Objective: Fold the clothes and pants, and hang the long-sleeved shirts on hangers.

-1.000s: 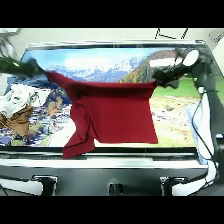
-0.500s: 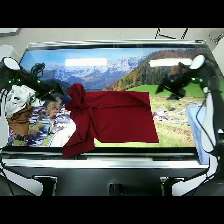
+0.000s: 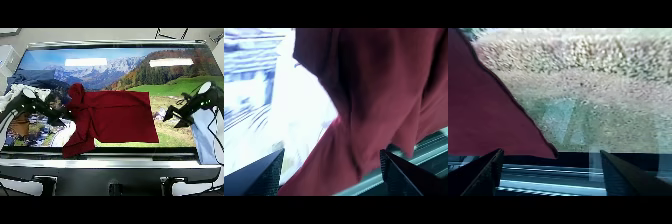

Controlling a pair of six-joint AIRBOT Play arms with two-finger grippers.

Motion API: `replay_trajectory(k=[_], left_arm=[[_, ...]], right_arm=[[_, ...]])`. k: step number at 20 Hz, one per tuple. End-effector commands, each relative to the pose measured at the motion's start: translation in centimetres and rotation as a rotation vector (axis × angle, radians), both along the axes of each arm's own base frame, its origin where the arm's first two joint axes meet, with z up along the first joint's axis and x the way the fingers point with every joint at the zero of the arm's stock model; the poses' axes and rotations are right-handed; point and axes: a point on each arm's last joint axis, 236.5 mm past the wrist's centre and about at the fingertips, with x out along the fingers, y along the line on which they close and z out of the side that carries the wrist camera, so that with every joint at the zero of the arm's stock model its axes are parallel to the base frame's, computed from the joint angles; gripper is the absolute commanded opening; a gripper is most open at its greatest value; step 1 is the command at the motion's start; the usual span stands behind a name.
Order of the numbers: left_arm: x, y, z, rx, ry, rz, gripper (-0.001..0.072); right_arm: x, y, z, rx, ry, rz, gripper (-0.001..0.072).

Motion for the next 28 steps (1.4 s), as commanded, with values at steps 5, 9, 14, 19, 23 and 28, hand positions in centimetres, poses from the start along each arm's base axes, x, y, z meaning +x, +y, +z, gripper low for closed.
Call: replay_trajectory(k=[5,9,14,19,23,28], left_arm=[[4.2,-3.0,-1.2,-0.135,-0.178,0.201,0.0577],[3.7,-3.8,-2.7,-0.134,-0.139,0.186,0.0566],[3.4,-4.3,-2.1,-0.145,-0.175,0.128,0.0026],[3.5,-4.3,-0.4,-0.144,-0.217,0.111,0.0026],[3.0,-4.6,1.1,-0.163,-0.230,0.081,0.0026],[6.1,-3.6,14.0,-0.141,-0.673,-0.062,0.0026]], right_arm=[[-0.7,1.4,-2.0,0.048,-0.023,-0.028,0.0677],[-1.2,1.5,-2.6,0.049,-0.010,-0.036,0.0677],[-4.0,3.3,-4.5,0.107,0.068,-0.062,0.0676],[-4.3,6.7,-5.7,0.186,0.051,-0.081,0.0676],[-4.6,10.7,-6.3,0.161,0.020,0.047,0.0103],[4.0,8.5,4.1,0.019,-0.418,0.151,0.0037]])
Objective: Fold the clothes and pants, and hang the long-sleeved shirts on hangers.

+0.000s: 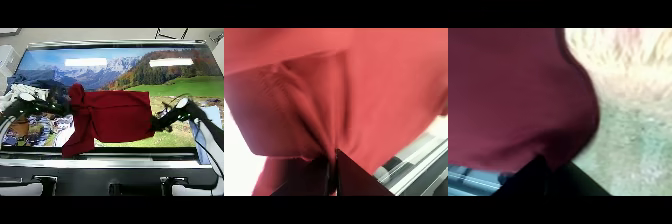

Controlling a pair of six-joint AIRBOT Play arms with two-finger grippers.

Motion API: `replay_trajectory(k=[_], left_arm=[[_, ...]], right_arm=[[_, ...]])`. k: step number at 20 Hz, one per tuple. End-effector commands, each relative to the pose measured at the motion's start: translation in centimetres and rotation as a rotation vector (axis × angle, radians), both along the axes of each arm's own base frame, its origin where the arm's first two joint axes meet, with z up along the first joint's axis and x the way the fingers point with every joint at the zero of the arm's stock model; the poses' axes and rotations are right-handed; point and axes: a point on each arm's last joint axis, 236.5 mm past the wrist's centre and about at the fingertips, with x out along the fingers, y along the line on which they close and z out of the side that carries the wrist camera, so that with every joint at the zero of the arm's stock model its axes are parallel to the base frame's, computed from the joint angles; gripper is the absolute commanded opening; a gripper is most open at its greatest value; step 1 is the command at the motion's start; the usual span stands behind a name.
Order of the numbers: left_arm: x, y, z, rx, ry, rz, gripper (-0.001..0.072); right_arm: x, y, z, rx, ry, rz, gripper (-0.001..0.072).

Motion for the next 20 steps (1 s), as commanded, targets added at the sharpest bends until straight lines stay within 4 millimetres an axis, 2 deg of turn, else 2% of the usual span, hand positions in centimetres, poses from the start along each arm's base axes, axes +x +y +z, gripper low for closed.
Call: replay_trajectory(k=[1,2,3,4,5,6,7,8,9,11,13,15,16,18,19,20], left_arm=[[2.3,1.6,11.9,0.049,-0.362,-0.016,0.0026],[2.9,2.9,17.9,0.073,-0.511,0.020,0.0026],[2.9,4.0,24.3,0.089,-0.663,0.066,0.0026],[2.1,5.1,31.9,0.113,-0.852,0.118,0.0026],[0.5,6.1,38.7,0.147,-1.030,0.177,0.0026],[-2.1,6.9,45.3,0.187,-1.212,0.239,0.0026],[-5.1,7.4,50.5,0.205,-1.349,0.308,0.0026],[-7.9,7.3,53.8,0.195,-1.428,0.363,0.0026],[-10.6,6.9,56.0,0.173,-1.480,0.399,0.0027],[-14.2,5.7,57.6,0.155,-1.531,0.411,0.0026],[-16.4,5.3,58.9,0.142,-1.579,0.429,0.0026],[-17.6,5.6,60.5,0.128,-1.640,0.474,0.0026],[-17.5,6.0,60.7,0.143,-1.648,0.492,0.0026],[-15.3,7.9,58.6,0.222,-1.554,0.535,0.0026],[-13.5,9.0,56.2,0.252,-1.449,0.554,0.0026],[-11.5,9.9,53.3,0.289,-1.344,0.544,0.0027]], right_arm=[[7.4,-2.4,12.2,-0.151,-0.444,0.035,0.0037],[9.7,-4.1,18.7,-0.238,-0.641,0.008,0.0038],[11.1,-6.3,26.7,-0.341,-0.859,-0.047,0.0038],[11.1,-8.2,34.5,-0.424,-1.058,-0.121,0.0038],[9.4,-9.7,42.5,-0.484,-1.255,-0.209,0.0038],[6.9,-10.4,48.6,-0.502,-1.408,-0.282,0.0038],[3.7,-10.6,53.6,-0.507,-1.535,-0.333,0.0038],[0.8,-10.4,56.6,-0.501,-1.620,-0.356,0.0038],[-1.9,-10.3,58.4,-0.491,-1.675,-0.376,0.0038],[-5.6,-10.1,60.0,-0.477,-1.722,-0.403,0.0038],[-7.6,-10.2,61.3,-0.482,-1.774,-0.417,0.0038],[-8.1,-10.4,62.6,-0.495,-1.828,-0.432,0.0038],[-8.0,-10.5,62.9,-0.503,-1.841,-0.436,0.0038],[-6.7,-10.8,62.1,-0.514,-1.805,-0.428,0.0038],[-5.3,-10.9,60.7,-0.519,-1.750,-0.416,0.0038],[-3.3,-11.1,58.4,-0.530,-1.662,-0.396,0.0039]])
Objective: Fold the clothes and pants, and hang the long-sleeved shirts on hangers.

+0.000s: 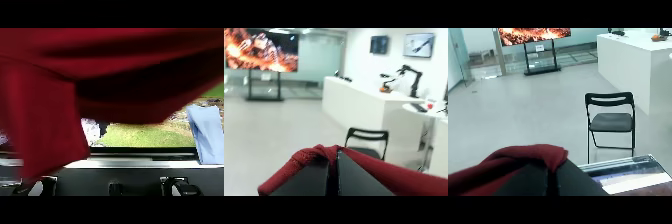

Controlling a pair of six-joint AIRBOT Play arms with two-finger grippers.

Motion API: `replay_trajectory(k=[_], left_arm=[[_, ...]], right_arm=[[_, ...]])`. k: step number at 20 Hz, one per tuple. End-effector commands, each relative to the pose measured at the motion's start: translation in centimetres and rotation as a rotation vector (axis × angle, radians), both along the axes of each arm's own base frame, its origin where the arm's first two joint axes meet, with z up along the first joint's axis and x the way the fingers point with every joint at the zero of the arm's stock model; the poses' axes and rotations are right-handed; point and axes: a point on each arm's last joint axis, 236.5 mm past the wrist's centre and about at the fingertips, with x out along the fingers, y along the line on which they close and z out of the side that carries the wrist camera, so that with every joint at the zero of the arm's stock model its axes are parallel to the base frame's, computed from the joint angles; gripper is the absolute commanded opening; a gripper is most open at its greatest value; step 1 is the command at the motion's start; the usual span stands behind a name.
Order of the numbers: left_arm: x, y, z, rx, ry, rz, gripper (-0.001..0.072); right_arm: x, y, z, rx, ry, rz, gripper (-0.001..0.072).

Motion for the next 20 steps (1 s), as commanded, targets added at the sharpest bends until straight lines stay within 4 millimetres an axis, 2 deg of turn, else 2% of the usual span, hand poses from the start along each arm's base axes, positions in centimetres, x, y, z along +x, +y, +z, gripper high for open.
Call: replay_trajectory(k=[1,2,5,8,10,12,14,16,17,18,19,20], left_arm=[[4.8,3.0,-7.7,-0.007,0.287,0.080,0.0026],[6.8,3.4,-11.6,-0.019,0.406,0.060,0.0026],[12.9,3.9,-25.3,-0.117,0.745,-0.004,0.0026],[18.4,3.4,-38.9,-0.227,0.943,0.014,0.0027],[20.6,2.6,-46.7,-0.263,1.055,0.039,0.0027],[21.3,1.0,-53.5,-0.262,1.205,0.017,0.0027],[20.9,-1.0,-58.4,-0.300,1.337,-0.024,0.0028],[20.5,-1.8,-60.8,-0.344,1.413,-0.046,0.0035],[20.3,-1.5,-61.1,-0.344,1.426,-0.044,0.0084],[20.2,-0.8,-60.9,-0.352,1.430,-0.040,0.0201],[19.9,0.1,-60.3,-0.364,1.447,-0.048,0.0462],[19.3,1.2,-59.6,-0.376,1.474,-0.064,0.0681]], right_arm=[[4.4,-0.7,-5.3,0.013,0.206,-0.020,0.0039],[7.0,-0.9,-9.1,0.024,0.344,-0.023,0.0039],[15.2,-1.4,-21.3,0.049,0.717,-0.029,0.0039],[23.4,-1.2,-32.2,0.121,0.901,-0.022,0.0041],[26.1,0.1,-39.7,0.279,1.028,-0.022,0.0041],[26.5,2.7,-46.3,0.438,1.184,0.011,0.0041],[26.3,5.2,-50.8,0.539,1.307,0.070,0.0041],[26.0,6.2,-53.2,0.578,1.370,0.089,0.0041],[26.0,6.0,-53.5,0.563,1.374,0.091,0.0065],[26.0,5.2,-53.2,0.534,1.366,0.092,0.0186],[25.8,3.8,-52.6,0.507,1.358,0.089,0.0336],[25.2,1.7,-51.9,0.482,1.360,0.075,0.0384]])
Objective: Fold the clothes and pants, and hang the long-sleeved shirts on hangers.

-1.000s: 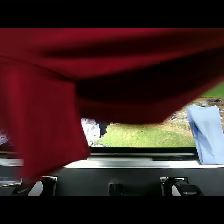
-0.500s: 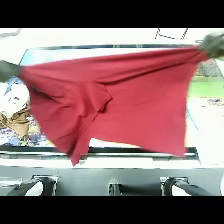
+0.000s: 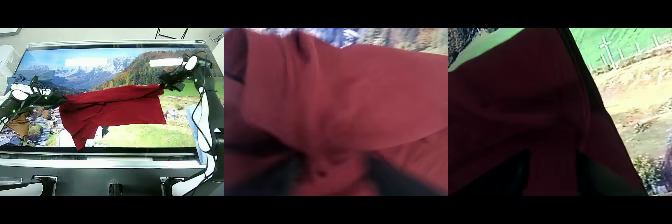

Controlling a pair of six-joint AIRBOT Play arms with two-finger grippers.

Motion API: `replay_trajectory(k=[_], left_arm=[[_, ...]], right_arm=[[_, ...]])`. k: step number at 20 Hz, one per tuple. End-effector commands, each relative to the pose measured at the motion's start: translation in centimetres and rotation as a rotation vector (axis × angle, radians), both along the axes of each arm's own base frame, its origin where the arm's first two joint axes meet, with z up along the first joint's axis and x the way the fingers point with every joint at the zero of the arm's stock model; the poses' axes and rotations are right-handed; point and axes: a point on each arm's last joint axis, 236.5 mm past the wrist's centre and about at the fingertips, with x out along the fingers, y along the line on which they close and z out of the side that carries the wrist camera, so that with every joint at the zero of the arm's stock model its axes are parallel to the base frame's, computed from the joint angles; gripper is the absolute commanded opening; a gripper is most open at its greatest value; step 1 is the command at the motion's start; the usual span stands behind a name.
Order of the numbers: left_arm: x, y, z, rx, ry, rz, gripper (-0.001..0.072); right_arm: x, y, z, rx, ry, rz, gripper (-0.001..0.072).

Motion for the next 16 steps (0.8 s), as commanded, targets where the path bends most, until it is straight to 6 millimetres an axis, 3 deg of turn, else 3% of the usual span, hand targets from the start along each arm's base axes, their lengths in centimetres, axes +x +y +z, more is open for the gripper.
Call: replay_trajectory(k=[1,2,3,5,7,8,11,14,16], left_arm=[[-2.2,2.8,-0.1,-0.058,0.124,-0.023,0.0712],[-3.6,4.4,0.0,-0.062,0.174,-0.031,0.0712],[-5.2,5.8,-0.2,-0.078,0.230,-0.031,0.0712],[-8.9,7.4,-1.6,-0.108,0.351,-0.030,0.0709],[-11.5,6.5,-3.9,-0.151,0.414,-0.043,0.0583],[-12.4,5.4,-5.0,-0.177,0.425,-0.056,0.0582],[-13.1,1.7,-7.0,-0.263,0.381,-0.082,0.0579],[-12.0,0.5,-7.2,-0.273,0.334,-0.070,0.0574],[-11.5,-0.2,-7.2,-0.274,0.321,-0.065,0.0498]], right_arm=[[-2.2,-4.6,0.0,-0.031,0.061,0.017,0.0461],[-4.2,-6.9,0.1,-0.029,0.119,0.002,0.0562],[-6.6,-9.1,-0.1,-0.012,0.199,-0.017,0.0580],[-11.7,-11.7,-1.3,0.043,0.366,-0.012,0.0580],[-15.8,-11.9,-2.7,0.104,0.501,0.015,0.0580],[-16.9,-11.6,-3.4,0.121,0.534,0.030,0.0580],[-17.5,-10.1,-4.5,0.164,0.530,0.052,0.0579],[-16.9,-9.5,-4.4,0.189,0.501,0.051,0.0579],[-16.8,-9.4,-4.4,0.192,0.497,0.051,0.0578]])
